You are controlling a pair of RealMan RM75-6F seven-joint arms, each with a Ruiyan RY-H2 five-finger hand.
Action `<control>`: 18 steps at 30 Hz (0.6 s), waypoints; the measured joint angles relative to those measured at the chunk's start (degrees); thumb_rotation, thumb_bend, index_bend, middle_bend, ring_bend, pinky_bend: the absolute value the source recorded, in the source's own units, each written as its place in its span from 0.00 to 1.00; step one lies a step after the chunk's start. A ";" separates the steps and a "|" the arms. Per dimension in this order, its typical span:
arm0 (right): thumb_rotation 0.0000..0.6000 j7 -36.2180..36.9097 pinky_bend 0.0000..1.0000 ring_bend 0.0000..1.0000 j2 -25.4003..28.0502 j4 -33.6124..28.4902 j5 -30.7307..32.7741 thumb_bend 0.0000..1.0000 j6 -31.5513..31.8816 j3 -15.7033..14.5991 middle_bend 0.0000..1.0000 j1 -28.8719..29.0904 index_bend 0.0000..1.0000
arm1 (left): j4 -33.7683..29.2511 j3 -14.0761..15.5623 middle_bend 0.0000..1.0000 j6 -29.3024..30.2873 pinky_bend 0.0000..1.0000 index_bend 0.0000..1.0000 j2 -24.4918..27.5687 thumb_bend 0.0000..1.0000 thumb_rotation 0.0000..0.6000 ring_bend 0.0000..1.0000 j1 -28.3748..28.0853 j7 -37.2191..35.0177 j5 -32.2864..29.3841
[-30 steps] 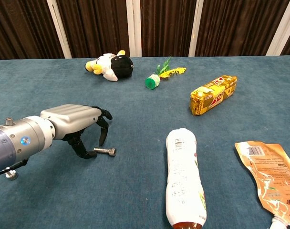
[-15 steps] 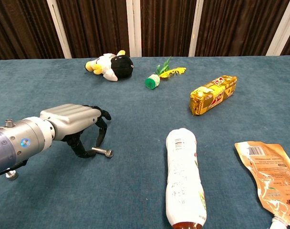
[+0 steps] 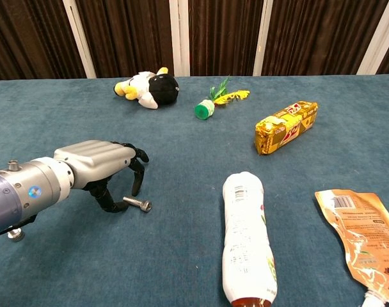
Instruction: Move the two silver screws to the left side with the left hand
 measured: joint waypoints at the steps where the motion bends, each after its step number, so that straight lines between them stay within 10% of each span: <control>1: 1.00 0.03 0.00 0.02 0.04 -0.03 -0.01 0.11 -0.02 -0.02 0.07 0.00 0.16 | 0.00 0.00 0.08 0.00 0.00 0.50 -0.01 0.48 1.00 0.00 0.00 0.03 0.00; 18: 1.00 0.51 0.00 0.03 0.28 -0.12 0.06 0.11 -0.04 0.05 0.07 -0.03 0.16 | -0.38 -0.22 0.09 0.50 0.00 0.59 0.17 0.50 1.00 0.00 0.14 0.81 -0.06</control>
